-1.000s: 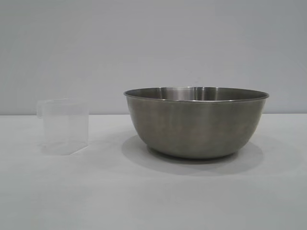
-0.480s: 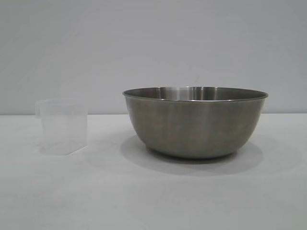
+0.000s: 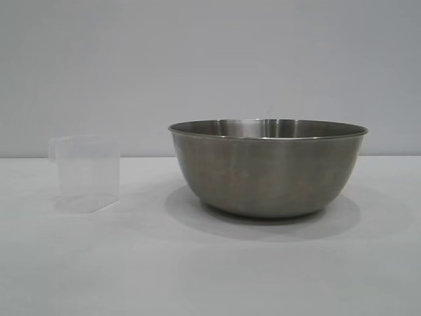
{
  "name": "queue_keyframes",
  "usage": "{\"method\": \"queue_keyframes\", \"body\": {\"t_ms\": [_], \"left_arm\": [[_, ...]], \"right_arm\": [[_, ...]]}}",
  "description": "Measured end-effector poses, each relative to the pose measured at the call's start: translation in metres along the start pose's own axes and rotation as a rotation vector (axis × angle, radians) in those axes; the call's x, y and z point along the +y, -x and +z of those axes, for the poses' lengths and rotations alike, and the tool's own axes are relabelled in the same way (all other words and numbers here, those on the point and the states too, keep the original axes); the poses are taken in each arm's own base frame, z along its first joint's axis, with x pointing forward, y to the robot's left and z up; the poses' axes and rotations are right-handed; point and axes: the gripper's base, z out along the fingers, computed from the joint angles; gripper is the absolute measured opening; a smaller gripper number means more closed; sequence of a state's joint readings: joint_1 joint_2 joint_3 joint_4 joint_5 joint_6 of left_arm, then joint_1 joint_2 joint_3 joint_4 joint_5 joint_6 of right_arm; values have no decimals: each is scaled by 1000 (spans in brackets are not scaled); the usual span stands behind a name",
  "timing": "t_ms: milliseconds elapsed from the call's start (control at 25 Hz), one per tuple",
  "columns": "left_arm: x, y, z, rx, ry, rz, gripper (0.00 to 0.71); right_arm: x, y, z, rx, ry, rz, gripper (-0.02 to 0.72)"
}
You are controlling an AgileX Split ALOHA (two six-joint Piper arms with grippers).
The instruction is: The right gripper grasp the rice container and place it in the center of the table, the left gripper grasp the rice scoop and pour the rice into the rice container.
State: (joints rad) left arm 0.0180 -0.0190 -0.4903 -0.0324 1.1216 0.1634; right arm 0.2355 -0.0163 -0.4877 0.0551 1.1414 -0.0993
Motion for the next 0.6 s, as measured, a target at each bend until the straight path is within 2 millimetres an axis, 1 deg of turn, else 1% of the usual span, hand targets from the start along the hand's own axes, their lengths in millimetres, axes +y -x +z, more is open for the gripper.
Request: {"method": "queue_keyframes", "body": {"t_ms": [120, 320, 600], "left_arm": [[0, 0, 0, 0, 0, 0, 230], [0, 0, 0, 0, 0, 0, 230], [0, 0, 0, 0, 0, 0, 230]], "right_arm": [[0, 0, 0, 2, -39, 24, 494], [2, 1, 1, 8, -174, 106, 494], [2, 1, 1, 9, -200, 122, 494]]}}
